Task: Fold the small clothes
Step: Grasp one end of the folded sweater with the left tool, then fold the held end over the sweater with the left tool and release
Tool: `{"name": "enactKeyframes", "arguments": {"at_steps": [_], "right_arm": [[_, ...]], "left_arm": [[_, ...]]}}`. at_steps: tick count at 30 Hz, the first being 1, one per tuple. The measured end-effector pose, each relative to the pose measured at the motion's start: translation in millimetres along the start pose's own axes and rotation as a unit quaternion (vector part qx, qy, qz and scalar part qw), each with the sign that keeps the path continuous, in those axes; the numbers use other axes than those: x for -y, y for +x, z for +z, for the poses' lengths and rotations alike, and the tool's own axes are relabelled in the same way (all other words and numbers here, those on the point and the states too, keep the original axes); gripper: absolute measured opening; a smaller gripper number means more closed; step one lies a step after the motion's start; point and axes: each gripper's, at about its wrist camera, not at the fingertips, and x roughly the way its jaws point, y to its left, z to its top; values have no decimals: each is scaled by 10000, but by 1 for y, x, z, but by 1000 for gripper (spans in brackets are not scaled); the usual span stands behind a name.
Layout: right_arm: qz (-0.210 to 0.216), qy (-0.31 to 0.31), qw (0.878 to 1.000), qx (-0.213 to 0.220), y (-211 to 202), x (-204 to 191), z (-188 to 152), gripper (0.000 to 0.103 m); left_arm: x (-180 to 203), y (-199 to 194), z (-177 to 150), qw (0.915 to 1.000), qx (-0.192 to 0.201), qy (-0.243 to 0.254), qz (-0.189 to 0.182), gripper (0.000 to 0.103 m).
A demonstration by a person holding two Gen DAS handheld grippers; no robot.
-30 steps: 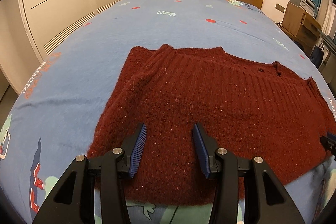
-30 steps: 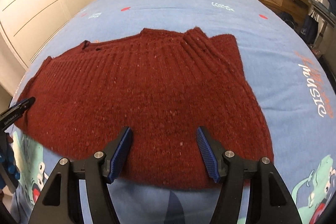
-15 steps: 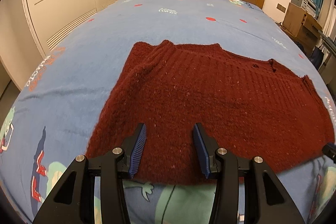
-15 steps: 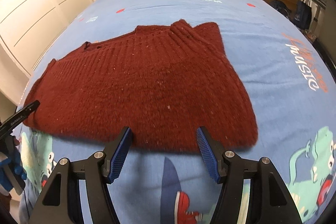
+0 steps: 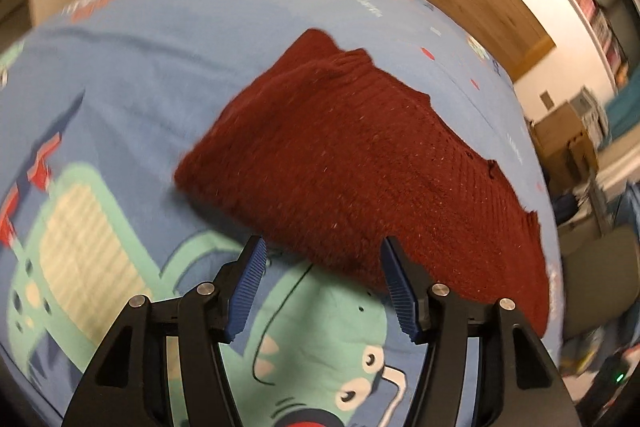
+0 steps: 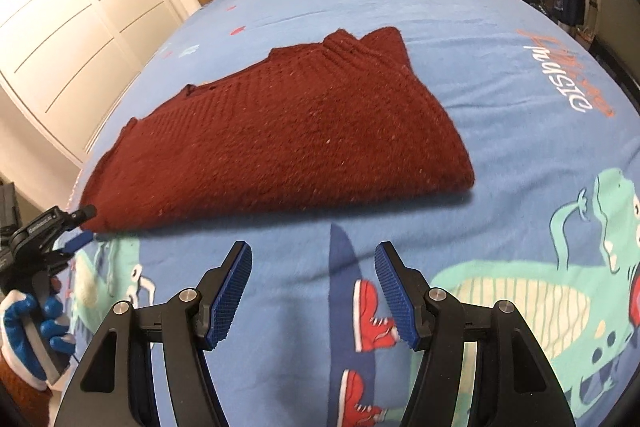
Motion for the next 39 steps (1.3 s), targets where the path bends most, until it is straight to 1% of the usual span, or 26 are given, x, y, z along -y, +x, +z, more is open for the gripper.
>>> {"name": "enactKeyframes", "arguments": {"at_steps": [5,9,11,13,15,20,21,22,23,24,26,30,34,37,39], "right_arm": [[104,56,9999,-23,-4,0,-9,66],[159,119,9998,-41,-3,4,-12,66],[175,148,9997,-53,-2,7,-13,66],[179,165,9997,-61,-1,9,-13,66],[189,188,9996,-58,-1,13,-12,66],[223,235,9995,-44,-2,21,-9,66],[235,246,9994,-48,-2,23,-8,66],[242,252,9994,-48,-2,24,-8,66],[253,261,9993,-47,-2,26,-8,66],[261,270,9993,-51,-2,27,-8,66],[280,292,9992,-49,-3,31,-9,66],[326,367,9988,4,-6,40,-8,66],[360,459,9983,53,-11,49,-10,66],[376,542,9978,111,-18,57,-13,66],[381,615,9972,161,-23,64,-14,66]], "left_arm": [[-13,7,3,9994,-60,-353,-21,54],[-36,16,10,9957,-48,-910,-135,54],[-46,20,14,9932,-12,-1135,-259,54],[-54,23,21,9898,119,-1358,-425,54],[-62,25,29,9845,240,-1613,-652,54],[-75,36,45,9714,284,-2070,-1126,52],[-77,37,46,9684,280,-2152,-1227,48],[-79,38,48,9658,263,-2219,-1316,36],[-80,41,50,9632,227,-2268,-1422,25],[-80,42,51,9610,201,-2306,-1513,22],[-80,39,55,9608,254,-2284,-1551,17],[-69,28,63,9632,392,-2134,-1585,16],[-47,20,71,9643,457,-1961,-1718,15],[-26,20,78,9612,457,-1926,-1922,15],[-14,19,81,9566,439,-1977,-2097,14]]}}
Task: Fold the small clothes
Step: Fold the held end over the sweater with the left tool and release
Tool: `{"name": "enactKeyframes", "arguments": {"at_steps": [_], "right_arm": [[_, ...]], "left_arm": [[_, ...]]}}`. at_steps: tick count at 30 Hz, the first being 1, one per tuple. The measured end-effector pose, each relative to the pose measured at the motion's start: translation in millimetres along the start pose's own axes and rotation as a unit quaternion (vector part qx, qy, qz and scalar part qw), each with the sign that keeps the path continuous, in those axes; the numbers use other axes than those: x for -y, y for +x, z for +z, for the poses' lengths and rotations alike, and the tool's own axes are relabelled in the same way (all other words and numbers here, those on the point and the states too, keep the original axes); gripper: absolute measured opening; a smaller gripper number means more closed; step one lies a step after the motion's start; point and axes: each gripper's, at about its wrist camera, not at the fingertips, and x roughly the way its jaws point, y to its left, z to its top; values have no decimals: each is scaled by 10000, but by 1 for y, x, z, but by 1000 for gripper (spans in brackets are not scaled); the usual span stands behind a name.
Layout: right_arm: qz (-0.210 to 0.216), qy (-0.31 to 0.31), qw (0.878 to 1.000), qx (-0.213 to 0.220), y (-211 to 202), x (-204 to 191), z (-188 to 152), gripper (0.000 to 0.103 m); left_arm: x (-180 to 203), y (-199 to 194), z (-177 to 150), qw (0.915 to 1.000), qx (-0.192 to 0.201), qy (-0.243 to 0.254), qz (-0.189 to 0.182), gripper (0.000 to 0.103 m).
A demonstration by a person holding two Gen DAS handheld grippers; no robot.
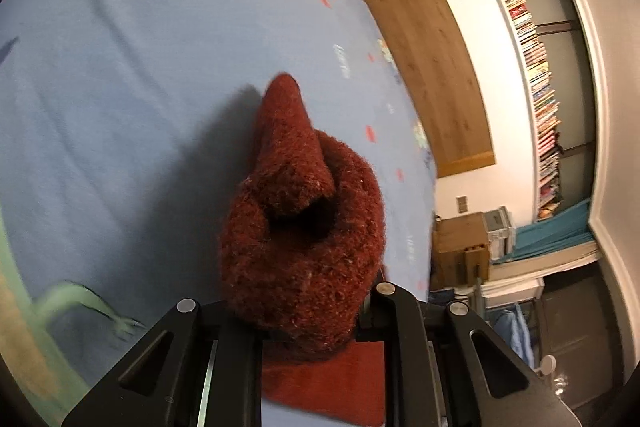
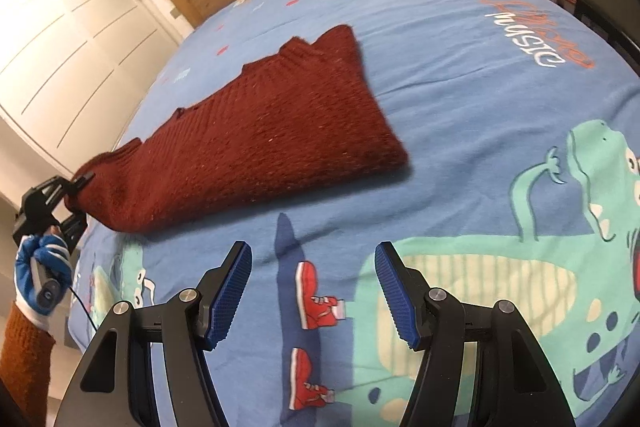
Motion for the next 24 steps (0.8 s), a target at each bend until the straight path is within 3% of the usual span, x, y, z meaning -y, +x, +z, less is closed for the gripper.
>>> {"name": "enactKeyframes", "arguments": {"at_steps": [9,16,20,24], "right_arm": [[10,345,9990,300,-29,32,2,66],[-46,578,9970,513,-50,58,2,66],[-93,744,9954,593,-61,75,0,66],[-160,902,9938,623,-67,90,-4,66]], "left_arm": [[67,28,-17,9974,-432,29,-583,14],[133,79,-57,9891,-1045,525,-899,14],[157,113,-102,9788,-1572,1032,-812,14],[164,147,-156,9603,-2133,1761,-376,14]]}}
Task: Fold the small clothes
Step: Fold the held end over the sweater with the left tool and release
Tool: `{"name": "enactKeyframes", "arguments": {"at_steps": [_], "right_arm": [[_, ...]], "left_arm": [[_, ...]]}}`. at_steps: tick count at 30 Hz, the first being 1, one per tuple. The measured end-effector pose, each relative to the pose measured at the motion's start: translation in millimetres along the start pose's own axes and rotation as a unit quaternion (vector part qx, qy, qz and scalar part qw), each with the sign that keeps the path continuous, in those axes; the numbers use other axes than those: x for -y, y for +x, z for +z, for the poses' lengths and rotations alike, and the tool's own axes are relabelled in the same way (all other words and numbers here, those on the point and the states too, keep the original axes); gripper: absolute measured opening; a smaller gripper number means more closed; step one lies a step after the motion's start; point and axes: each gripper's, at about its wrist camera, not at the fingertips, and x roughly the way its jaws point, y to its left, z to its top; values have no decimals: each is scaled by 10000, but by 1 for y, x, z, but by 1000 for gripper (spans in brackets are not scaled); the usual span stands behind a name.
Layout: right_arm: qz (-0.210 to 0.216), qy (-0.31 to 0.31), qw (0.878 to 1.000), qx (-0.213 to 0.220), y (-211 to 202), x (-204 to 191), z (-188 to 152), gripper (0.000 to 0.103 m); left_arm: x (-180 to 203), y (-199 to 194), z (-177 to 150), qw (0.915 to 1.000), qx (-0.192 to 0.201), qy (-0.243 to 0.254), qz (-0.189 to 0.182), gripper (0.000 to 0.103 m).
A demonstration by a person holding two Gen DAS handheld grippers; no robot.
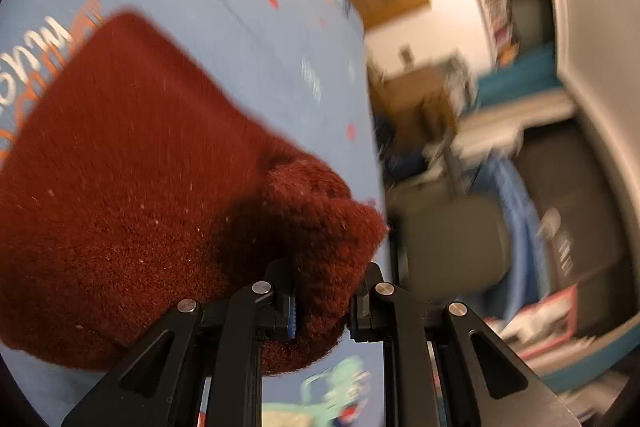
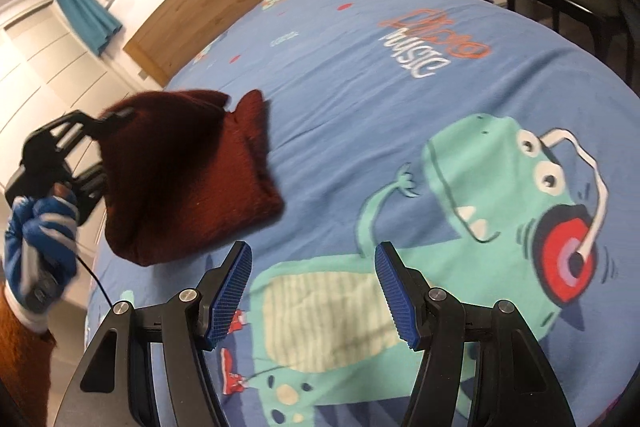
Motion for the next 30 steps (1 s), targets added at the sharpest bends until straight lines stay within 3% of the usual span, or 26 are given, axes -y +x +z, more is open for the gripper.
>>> {"name": "enactKeyframes", "arguments": {"at_steps": [5,11,16,20,24,27,30], "right_arm": [[-50,136,9999,17,-6,15,-4,66],[-72,249,9997,15,-9,23,-8,66],[-57,245,9997,16,-10,22,-11,66],[-77,234,9997,20,-12,22,-10,66],[-100,225,9997,39,-15,20,-9,66],[-103,183,9998,43,-15,15,-7,66],[-87,90,9999,35,-14,6,-5,66]], "left_arm": [[-2,25,-35,9973,-386,349,517,14],[11,24,-46,9953,-352,595,684,14],[12,40,-81,9908,-571,769,953,14],[25,54,-85,9868,-624,945,1155,14],[27,51,-85,9879,-699,913,1038,21],[28,50,-87,9895,-860,899,739,40],[32,52,-93,9871,-1204,940,481,42]]}}
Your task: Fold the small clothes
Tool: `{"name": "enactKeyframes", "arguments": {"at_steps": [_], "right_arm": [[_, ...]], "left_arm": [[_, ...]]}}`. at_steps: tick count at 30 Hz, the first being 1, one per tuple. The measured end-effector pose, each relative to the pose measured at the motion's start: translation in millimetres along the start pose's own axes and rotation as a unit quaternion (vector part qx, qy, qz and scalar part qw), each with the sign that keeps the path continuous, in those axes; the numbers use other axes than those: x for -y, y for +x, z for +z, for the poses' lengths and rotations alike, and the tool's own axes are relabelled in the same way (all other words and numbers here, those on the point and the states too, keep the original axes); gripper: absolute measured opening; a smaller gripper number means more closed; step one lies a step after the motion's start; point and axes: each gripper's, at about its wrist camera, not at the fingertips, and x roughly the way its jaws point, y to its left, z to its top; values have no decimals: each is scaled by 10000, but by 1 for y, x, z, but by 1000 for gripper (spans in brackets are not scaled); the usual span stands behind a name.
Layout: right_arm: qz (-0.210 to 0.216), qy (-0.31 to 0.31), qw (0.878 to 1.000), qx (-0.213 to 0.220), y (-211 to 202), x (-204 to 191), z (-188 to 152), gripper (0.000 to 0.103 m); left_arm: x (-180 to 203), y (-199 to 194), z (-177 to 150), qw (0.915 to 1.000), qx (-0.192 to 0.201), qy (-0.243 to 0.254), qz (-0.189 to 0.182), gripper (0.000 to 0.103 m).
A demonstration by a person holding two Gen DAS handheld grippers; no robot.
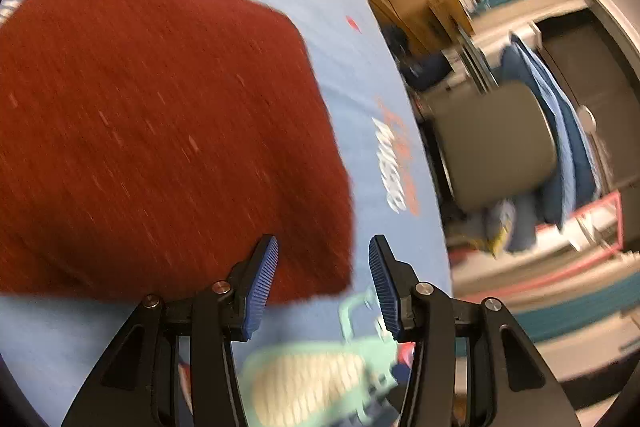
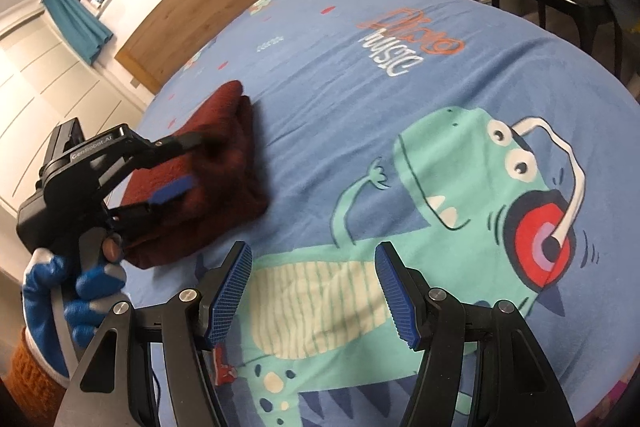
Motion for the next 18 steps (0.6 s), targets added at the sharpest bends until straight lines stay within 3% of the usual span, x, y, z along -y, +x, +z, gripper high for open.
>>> {"name": "enactKeyframes", "arguments": {"at_steps": [5,9,14,18], "right_arm": [[42,-261,9996,49,-3,-23,11,66],[140,-593,9981,80,2,-51,28,66],[420,-1106,9929,92,20,-104,50,66],[670,-1495,9864,108,44,-153,70,66]], "left_arm": [[9,-20,-4,9988,-145,397,-261,42],[6,-61,5,9967,165,775,-173,42],[-19,-108,26,9887,682,1200,589,42],[-42,-130,45,9829,883,1252,1022,42]]}}
